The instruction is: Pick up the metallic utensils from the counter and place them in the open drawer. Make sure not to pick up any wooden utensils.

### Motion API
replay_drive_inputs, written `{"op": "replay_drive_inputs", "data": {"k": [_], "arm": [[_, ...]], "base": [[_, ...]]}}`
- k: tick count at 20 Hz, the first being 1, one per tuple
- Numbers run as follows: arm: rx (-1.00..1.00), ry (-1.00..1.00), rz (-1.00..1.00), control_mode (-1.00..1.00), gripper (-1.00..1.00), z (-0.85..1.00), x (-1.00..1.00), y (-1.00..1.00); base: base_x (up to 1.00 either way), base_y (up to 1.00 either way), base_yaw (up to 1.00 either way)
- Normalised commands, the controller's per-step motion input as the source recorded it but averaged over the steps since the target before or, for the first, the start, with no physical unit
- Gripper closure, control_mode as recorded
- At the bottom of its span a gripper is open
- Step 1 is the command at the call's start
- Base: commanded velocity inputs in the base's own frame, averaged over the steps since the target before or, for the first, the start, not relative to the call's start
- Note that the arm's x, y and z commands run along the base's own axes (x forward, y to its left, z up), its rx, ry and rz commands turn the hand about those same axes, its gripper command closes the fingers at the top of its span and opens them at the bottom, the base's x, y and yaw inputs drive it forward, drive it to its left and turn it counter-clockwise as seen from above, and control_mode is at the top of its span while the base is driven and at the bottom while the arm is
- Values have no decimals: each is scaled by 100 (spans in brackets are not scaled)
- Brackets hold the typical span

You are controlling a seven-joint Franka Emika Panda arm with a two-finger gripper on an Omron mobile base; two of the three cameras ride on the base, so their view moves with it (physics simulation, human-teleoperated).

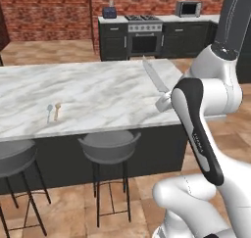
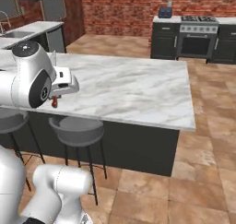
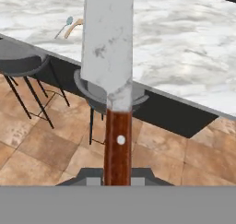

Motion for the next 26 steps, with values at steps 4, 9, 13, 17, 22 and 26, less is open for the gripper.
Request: {"op": "replay_drive_inputs", "data": {"k": [4,9,13,17,22,26], "arm": [[0,0,0,100,100,0,0,0],[0,0,0,100,100,0,0,0],[0,0,0,100,100,0,0,0],[0,0,0,100,100,0,0,0],[0,0,0,100,100,0,0,0],[0,0,0,100,100,0,0,0]], "base": [[0,-100,9],[0,-100,9],[1,-100,10],[9,-100,14],[24,-100,17],[29,-100,16]]}}
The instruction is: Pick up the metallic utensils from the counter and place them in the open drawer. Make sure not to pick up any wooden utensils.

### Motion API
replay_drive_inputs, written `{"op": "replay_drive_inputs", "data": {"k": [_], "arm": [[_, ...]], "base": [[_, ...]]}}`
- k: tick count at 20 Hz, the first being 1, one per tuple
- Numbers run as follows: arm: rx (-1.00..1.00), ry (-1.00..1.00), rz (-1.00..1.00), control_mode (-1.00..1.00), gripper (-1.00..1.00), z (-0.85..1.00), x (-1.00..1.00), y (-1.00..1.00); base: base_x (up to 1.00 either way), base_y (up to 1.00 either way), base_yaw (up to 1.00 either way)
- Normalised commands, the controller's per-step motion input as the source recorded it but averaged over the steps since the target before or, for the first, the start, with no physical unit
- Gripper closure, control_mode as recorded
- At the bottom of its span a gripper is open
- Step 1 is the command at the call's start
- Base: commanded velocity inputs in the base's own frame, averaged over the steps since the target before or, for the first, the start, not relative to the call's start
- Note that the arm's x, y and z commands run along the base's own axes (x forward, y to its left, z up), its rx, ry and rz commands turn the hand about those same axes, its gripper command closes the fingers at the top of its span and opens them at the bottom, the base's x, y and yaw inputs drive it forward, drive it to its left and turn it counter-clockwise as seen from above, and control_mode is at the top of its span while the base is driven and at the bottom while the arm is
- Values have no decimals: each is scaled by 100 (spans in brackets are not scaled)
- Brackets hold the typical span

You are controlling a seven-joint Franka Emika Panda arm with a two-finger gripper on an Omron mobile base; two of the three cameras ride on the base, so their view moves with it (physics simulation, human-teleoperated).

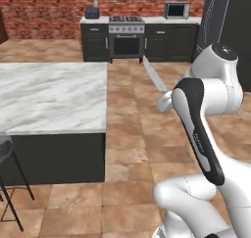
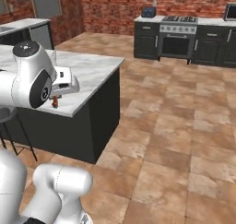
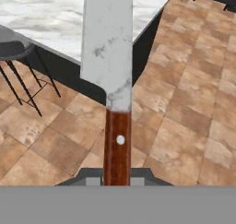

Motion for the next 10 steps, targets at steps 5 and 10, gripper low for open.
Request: {"op": "replay_drive_inputs", "data": {"k": [5,10], "arm": [[0,0,0,100,100,0,0,0],[0,0,0,100,100,0,0,0]], "base": [[90,-100,24],[100,-100,27]]}}
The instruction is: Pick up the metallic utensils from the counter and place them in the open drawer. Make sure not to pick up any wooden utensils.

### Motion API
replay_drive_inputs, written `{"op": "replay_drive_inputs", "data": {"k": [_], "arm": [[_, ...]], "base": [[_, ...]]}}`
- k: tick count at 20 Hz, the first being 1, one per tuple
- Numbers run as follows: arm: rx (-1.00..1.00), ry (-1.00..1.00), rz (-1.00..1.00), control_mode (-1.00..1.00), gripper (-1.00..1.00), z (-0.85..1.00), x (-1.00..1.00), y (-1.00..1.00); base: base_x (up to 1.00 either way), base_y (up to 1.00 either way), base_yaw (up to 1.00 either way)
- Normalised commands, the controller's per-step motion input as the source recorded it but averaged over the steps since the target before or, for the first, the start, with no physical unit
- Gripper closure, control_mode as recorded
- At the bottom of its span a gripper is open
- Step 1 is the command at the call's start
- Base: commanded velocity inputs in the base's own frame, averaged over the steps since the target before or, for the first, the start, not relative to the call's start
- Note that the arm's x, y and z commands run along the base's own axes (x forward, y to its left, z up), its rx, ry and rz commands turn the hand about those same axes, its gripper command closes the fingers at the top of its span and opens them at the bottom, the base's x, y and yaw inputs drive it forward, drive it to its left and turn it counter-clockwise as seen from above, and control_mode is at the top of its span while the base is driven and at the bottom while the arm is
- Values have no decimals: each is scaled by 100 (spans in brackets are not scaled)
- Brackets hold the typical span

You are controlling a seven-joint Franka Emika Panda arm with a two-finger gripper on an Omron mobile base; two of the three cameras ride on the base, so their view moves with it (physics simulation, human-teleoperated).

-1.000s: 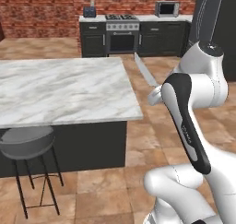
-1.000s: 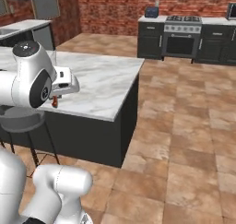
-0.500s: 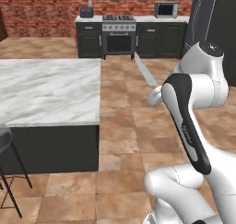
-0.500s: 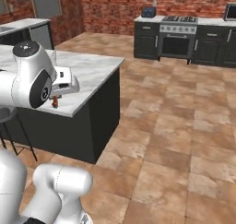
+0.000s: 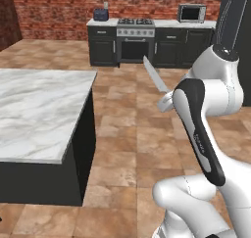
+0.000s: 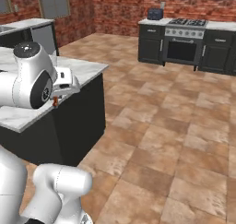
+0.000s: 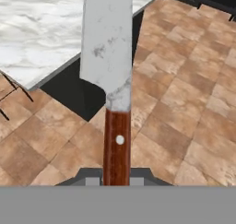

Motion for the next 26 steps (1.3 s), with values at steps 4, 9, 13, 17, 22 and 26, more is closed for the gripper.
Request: {"op": "replay_drive_inputs", "data": {"k": [4,9,13,17,22,26], "arm": [[0,0,0,100,100,0,0,0],[0,0,0,100,100,0,0,0],[0,0,0,100,100,0,0,0],[0,0,0,100,100,0,0,0],[0,0,0,100,100,0,0,0],[0,0,0,100,100,0,0,0]], "base": [[100,-100,22],[100,-100,15],[100,-100,2],[100,-81,-4],[100,-24,-19],[100,-11,-20]]}}
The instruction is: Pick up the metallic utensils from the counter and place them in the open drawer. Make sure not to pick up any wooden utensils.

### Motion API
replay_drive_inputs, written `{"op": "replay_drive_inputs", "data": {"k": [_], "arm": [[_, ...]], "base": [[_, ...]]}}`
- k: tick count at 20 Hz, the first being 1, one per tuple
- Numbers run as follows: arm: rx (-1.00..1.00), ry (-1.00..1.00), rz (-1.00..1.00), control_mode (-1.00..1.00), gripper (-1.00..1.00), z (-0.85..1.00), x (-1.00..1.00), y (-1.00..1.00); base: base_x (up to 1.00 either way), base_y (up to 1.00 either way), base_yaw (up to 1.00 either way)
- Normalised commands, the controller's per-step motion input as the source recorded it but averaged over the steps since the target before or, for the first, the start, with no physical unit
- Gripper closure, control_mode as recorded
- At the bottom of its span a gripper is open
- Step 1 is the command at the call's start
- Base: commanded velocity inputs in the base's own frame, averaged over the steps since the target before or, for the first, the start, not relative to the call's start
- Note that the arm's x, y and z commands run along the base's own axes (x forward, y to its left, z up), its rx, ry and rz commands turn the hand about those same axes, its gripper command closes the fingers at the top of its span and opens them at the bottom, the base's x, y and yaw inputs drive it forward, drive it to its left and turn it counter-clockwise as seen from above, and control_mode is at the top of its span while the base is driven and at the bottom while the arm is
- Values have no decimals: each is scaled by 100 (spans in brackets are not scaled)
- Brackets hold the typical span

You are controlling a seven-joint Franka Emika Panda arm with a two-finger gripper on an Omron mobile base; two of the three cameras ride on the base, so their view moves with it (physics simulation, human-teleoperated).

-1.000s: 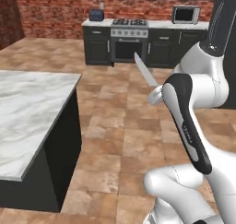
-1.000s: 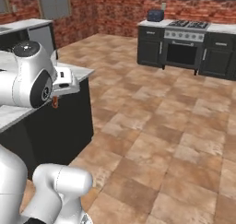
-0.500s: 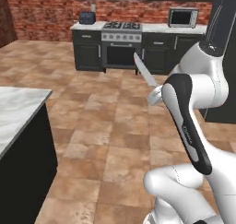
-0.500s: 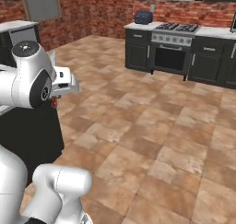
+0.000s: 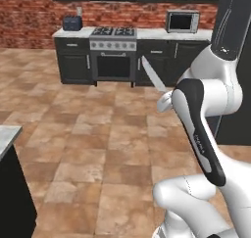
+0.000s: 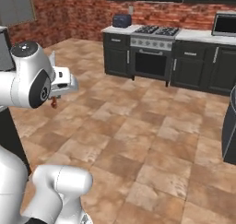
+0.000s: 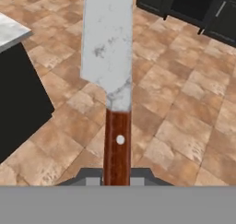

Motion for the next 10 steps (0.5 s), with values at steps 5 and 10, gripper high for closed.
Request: {"op": "replay_drive_inputs", "data": {"k": [5,10], "arm": [[0,0,0,100,100,0,0,0],[0,0,0,100,100,0,0,0]], "base": [[100,-4,-21],[100,0,-20]]}}
